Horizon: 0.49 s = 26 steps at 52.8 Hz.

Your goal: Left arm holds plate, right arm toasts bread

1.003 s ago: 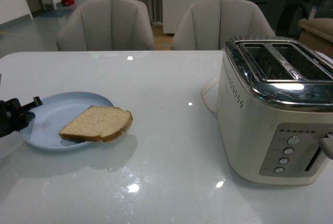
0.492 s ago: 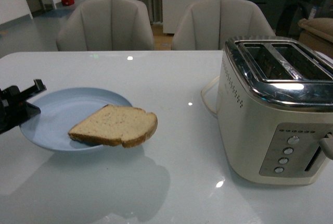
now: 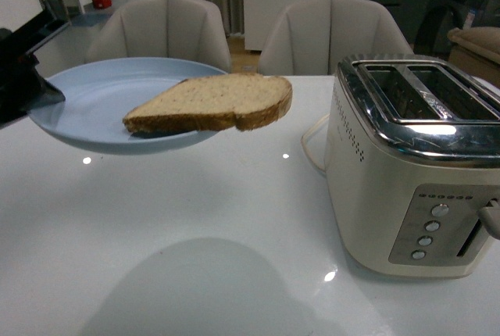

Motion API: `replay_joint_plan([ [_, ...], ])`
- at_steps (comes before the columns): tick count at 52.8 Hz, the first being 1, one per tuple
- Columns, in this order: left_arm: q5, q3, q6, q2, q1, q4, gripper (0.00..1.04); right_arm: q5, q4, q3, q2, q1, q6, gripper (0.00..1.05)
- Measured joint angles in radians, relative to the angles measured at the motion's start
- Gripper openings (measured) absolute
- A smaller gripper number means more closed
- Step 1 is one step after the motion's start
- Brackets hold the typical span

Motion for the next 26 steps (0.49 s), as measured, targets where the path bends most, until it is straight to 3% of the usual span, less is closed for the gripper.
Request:
replay_joint_plan([
  [26, -0.068, 0.061, -0.142, -0.117, -0.163, -0.127, 0.03, 0.000, 0.000, 0.000, 0.000, 0.000, 0.000, 0.98],
])
